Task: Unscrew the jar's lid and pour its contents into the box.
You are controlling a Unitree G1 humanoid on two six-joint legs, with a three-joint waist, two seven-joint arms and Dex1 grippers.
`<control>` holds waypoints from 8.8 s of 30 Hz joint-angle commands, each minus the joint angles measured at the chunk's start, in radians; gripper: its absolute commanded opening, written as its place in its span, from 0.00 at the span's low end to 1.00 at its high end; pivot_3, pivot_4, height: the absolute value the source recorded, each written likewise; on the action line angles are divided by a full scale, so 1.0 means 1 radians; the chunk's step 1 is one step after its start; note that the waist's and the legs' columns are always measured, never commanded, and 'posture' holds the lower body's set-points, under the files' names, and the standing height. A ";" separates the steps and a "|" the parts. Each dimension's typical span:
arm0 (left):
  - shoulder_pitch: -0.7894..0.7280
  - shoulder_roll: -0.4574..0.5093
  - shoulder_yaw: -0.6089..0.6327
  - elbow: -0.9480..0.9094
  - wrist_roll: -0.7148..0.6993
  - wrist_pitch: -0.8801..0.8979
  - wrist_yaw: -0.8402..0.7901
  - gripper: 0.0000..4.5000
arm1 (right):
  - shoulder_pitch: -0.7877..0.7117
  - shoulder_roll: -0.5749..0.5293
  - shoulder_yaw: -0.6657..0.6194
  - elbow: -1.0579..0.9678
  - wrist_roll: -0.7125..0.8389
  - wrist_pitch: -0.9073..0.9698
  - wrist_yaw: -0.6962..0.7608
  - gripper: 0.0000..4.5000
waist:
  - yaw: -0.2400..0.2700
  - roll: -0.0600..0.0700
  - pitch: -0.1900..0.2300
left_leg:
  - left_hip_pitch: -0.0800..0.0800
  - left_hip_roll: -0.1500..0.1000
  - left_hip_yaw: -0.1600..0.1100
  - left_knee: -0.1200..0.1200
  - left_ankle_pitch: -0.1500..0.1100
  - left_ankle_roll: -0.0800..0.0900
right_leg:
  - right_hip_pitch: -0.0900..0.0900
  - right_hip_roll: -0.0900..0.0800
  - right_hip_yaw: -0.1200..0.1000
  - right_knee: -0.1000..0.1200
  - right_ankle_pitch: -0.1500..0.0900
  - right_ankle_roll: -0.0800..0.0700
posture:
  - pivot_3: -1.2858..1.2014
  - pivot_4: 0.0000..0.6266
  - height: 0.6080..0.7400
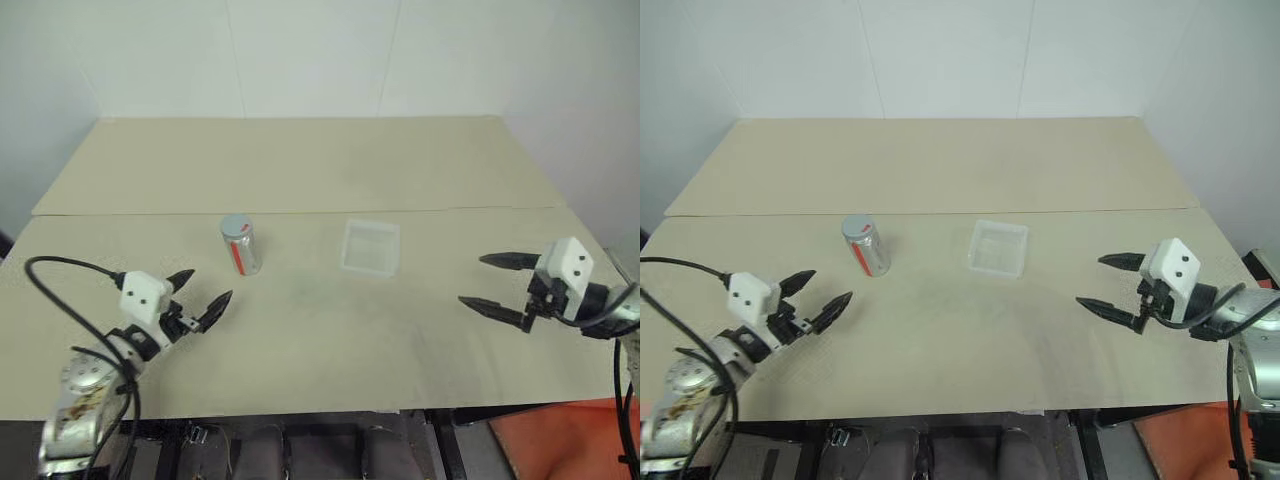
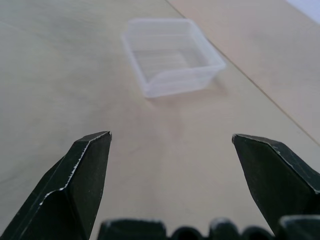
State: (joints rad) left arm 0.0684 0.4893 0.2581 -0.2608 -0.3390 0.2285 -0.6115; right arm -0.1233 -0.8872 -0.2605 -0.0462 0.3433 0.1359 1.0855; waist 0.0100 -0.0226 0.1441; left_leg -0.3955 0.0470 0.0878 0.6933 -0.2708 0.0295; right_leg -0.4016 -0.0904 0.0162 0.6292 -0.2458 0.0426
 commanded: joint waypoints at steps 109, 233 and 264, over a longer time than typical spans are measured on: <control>-0.523 -0.244 -0.346 0.346 0.045 -0.203 -0.183 0.42 | -0.311 0.579 0.397 -0.525 -0.091 0.482 -0.726 1.00 | -0.002 0.000 0.000 | -0.009 -0.001 -0.002 0.003 0.001 0.000 | -0.005 0.001 -0.004 0.000 0.001 0.002 | 0.52 0.24 1.00; -0.522 -0.265 -0.418 0.346 0.138 -0.294 -0.208 0.42 | -0.158 0.584 0.281 -0.434 -0.065 0.086 -0.553 0.98 | -0.002 0.000 0.000 | -0.008 -0.001 -0.002 0.002 0.001 0.000 | -0.005 0.001 -0.004 0.000 0.001 0.003 | 0.52 0.24 1.00; -0.525 -0.277 -0.409 0.329 0.078 -0.254 -0.226 0.42 | -0.173 0.574 0.279 -0.363 0.049 0.146 -0.515 0.62 | -0.001 0.000 0.000 | -0.009 -0.001 -0.003 0.002 0.001 0.000 | -0.005 0.001 -0.004 -0.001 0.001 0.003 | 0.52 0.24 1.00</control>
State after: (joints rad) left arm -0.4388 0.2165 -0.1545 0.1007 -0.2445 -0.0212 -0.8355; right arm -0.2874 -0.3046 0.0297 -0.3875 0.3852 0.2929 0.5666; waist 0.0091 -0.0222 0.1444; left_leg -0.4044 0.0460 0.0850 0.6956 -0.2701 0.0298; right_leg -0.4066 -0.0895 0.0126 0.6287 -0.2448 0.0454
